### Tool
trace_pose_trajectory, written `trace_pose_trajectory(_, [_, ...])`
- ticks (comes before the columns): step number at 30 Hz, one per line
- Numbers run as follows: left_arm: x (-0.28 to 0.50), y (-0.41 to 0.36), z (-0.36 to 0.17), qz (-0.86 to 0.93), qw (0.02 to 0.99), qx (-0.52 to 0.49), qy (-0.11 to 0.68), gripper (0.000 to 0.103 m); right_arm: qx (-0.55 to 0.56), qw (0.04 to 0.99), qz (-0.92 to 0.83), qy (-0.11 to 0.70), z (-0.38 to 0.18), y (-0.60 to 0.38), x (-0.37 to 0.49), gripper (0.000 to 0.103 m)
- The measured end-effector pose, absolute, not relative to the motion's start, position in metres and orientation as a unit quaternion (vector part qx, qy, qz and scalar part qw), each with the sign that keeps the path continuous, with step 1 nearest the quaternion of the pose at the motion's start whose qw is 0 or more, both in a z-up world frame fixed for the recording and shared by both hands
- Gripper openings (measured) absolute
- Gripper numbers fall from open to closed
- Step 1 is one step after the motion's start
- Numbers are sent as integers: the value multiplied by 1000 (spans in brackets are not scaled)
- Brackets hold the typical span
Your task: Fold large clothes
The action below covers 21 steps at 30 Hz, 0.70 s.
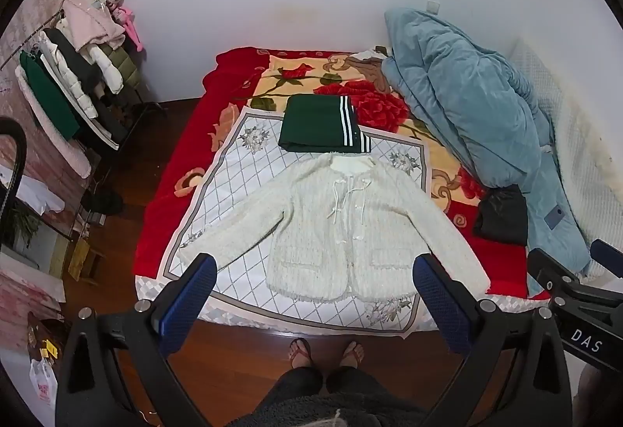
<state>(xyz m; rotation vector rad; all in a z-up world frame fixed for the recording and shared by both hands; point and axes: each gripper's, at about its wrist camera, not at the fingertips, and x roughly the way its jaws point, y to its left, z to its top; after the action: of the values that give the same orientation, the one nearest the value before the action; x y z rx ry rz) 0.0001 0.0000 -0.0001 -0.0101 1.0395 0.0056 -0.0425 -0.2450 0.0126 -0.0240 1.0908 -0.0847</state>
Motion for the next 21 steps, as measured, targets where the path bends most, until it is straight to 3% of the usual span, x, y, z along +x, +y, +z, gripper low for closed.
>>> trace_pose_trajectory(21, [0,0,0,2,870,-6,492,103,-11,855,-40,516,18,-251,-40,103])
